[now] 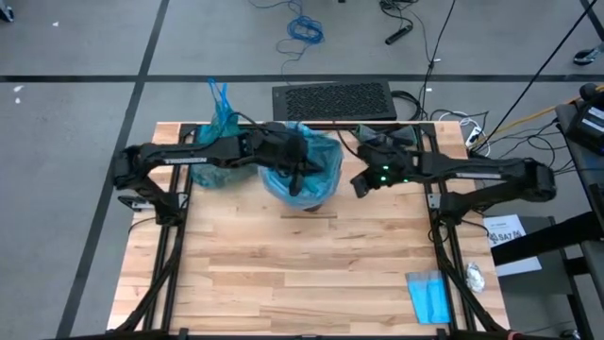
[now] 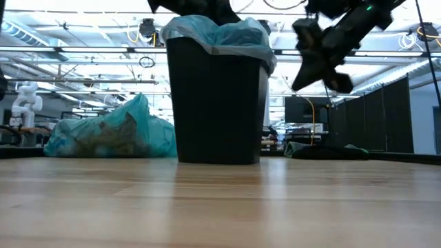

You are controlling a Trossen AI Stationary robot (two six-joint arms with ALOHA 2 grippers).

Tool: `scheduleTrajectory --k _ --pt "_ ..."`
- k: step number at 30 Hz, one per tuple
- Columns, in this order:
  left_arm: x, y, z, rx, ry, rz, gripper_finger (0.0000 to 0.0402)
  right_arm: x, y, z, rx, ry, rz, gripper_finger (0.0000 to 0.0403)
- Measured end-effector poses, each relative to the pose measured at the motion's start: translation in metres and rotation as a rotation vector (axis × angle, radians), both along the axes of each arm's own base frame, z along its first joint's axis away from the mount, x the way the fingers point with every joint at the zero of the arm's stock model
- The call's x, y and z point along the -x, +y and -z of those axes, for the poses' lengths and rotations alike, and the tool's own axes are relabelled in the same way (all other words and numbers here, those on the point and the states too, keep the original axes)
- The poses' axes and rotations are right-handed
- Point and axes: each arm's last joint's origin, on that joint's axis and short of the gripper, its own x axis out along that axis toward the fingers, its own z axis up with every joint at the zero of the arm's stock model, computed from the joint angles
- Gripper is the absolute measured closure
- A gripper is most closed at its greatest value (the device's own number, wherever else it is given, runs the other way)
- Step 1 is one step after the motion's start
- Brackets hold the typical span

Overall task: Place trash/remove bag and relplace
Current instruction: Put the new blue trash bag in the black trash bin

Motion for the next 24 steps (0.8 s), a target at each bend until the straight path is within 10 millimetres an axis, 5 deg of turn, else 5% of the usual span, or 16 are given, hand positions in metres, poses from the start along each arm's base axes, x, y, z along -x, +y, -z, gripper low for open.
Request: scheduleTrajectory --k 9,13,24 --pt "0.054 -0.018 -0.030 -0.103 0.153 -0.139 0.0401 0.034 0.009 -0.046 0.222 -0.215 0.131 0.0403" --pt "0.066 -0.028 -0.023 -0.105 0.281 -0.144 0.0401 0.025 0.001 -0.057 0.289 -0.331 0.129 0.0403" --pt "0.111 -0.047 -0.052 -0.137 0.258 -0.295 0.0401 -0.005 -0.022 -0.046 0.281 -0.404 0.067 0.0403"
